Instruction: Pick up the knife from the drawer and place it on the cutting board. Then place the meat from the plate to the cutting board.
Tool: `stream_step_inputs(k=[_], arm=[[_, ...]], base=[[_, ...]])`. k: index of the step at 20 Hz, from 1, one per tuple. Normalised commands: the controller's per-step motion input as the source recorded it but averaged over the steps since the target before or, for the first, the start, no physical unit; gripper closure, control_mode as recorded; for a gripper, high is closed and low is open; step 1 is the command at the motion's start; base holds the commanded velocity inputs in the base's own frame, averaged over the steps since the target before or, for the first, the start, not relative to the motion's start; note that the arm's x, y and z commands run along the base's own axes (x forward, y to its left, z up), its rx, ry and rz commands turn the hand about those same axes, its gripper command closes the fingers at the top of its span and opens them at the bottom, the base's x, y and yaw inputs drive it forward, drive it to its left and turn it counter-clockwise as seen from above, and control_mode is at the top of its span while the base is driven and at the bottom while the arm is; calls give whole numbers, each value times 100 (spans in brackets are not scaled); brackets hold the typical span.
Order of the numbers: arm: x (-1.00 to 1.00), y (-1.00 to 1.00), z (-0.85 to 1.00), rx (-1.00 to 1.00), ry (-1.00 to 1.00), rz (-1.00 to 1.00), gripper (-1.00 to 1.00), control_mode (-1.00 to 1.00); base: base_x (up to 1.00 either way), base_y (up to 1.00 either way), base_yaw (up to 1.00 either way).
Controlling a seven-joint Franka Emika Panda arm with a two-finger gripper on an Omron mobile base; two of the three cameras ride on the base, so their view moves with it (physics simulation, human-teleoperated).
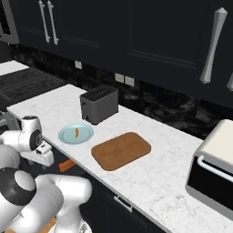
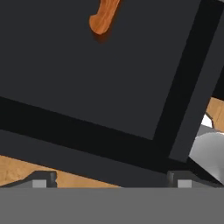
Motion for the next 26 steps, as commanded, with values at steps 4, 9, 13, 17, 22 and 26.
stream_step_inputs(k=[4,9,13,17,22,26], arm=[[14,0,-42,5,2,-12,-100,-100],[34,0,-40,6,3,-10,-100,-100],[31,0,-20,1,1,-3,-100,-100],[11,18,-31,0,10,-1,-100,-100],[1,52,-33,0,19,0,-100,-100],[-17,66,-11,0,14,0,-100,-100]], base=[[0,0,0],[0,0,0],[0,0,0],[0,0,0],[0,0,0],[0,0,0]])
